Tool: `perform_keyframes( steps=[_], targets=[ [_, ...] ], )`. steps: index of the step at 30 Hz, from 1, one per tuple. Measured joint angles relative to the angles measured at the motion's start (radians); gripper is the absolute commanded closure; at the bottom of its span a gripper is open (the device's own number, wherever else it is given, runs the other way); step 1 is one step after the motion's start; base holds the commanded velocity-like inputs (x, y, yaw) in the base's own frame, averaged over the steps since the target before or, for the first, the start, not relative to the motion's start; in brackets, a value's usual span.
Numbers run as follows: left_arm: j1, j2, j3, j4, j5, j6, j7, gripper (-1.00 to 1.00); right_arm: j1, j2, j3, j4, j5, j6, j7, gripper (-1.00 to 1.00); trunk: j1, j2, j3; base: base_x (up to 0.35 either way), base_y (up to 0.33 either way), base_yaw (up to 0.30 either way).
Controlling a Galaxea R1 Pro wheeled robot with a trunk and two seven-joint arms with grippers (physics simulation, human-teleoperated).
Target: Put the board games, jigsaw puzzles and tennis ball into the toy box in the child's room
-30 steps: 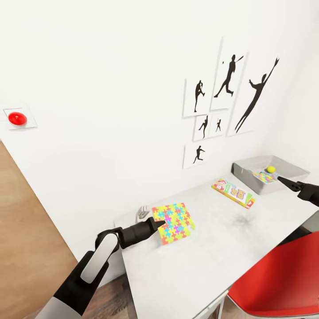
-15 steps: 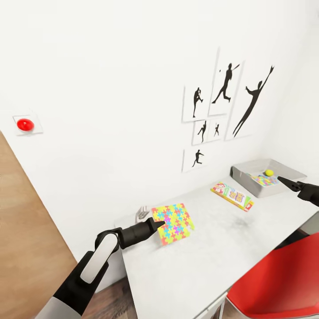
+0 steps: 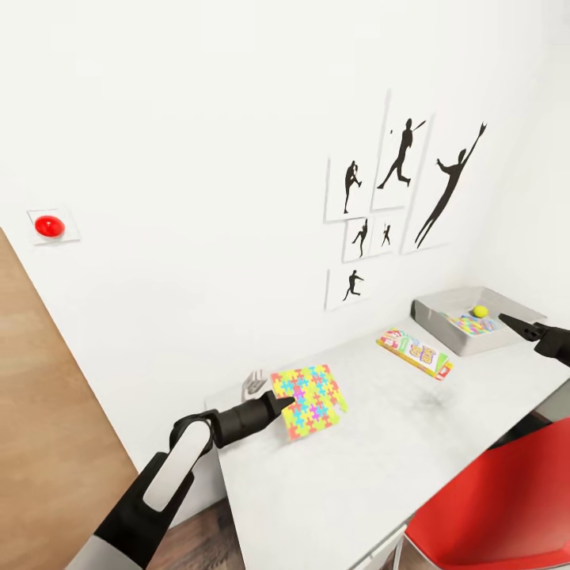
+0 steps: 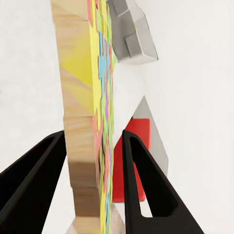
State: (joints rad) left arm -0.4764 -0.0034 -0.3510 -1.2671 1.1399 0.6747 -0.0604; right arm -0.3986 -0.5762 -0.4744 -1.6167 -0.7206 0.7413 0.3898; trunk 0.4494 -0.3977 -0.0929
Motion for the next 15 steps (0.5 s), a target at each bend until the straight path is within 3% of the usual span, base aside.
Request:
perform_keyframes(
  steps=[3, 4, 7, 10, 13, 15],
  targets=[
    [0.013, 0.000, 0.001, 0.003, -0.006, -0.002, -0.003, 1.00, 0.000, 0.000, -0.004, 0.000, 0.000, 0.001, 0.000, -1.00, 0.000, 0.000, 0.000, 0.000, 0.000, 0.000],
    [0.022, -0.001, 0.001, 0.009, -0.006, -0.003, -0.004, 1.00, 0.000, -0.001, -0.029, 0.000, -0.001, 0.007, -0.001, -1.00, 0.000, 0.000, 0.000, 0.000, 0.000, 0.000],
    [0.027, -0.014, -0.006, 0.004, -0.012, -0.006, 0.006, 1.00, 0.000, -0.001, -0.041, 0.000, -0.001, 0.010, -0.001, -1.00, 0.000, 0.000, 0.000, -0.010, -0.003, 0.000],
    [0.026, -0.016, -0.006, -0.014, -0.011, -0.007, 0.006, 1.00, 0.000, 0.000, -0.042, 0.000, -0.001, 0.010, -0.001, -1.00, 0.000, 0.000, 0.000, -0.131, -0.190, 0.000],
    [0.021, -0.017, -0.004, -0.121, -0.004, 0.002, 0.024, 1.00, -0.001, -0.005, -0.043, 0.000, -0.001, 0.010, 0.000, -1.00, 0.000, 0.000, 0.000, -0.147, -0.246, 0.000],
    [0.017, -0.018, -0.003, -0.245, -0.001, 0.012, 0.104, 1.00, -0.001, -0.009, -0.044, 0.000, -0.001, 0.011, 0.000, -1.00, 0.000, 0.000, 0.000, -0.119, -0.299, 0.000]
  ],
)
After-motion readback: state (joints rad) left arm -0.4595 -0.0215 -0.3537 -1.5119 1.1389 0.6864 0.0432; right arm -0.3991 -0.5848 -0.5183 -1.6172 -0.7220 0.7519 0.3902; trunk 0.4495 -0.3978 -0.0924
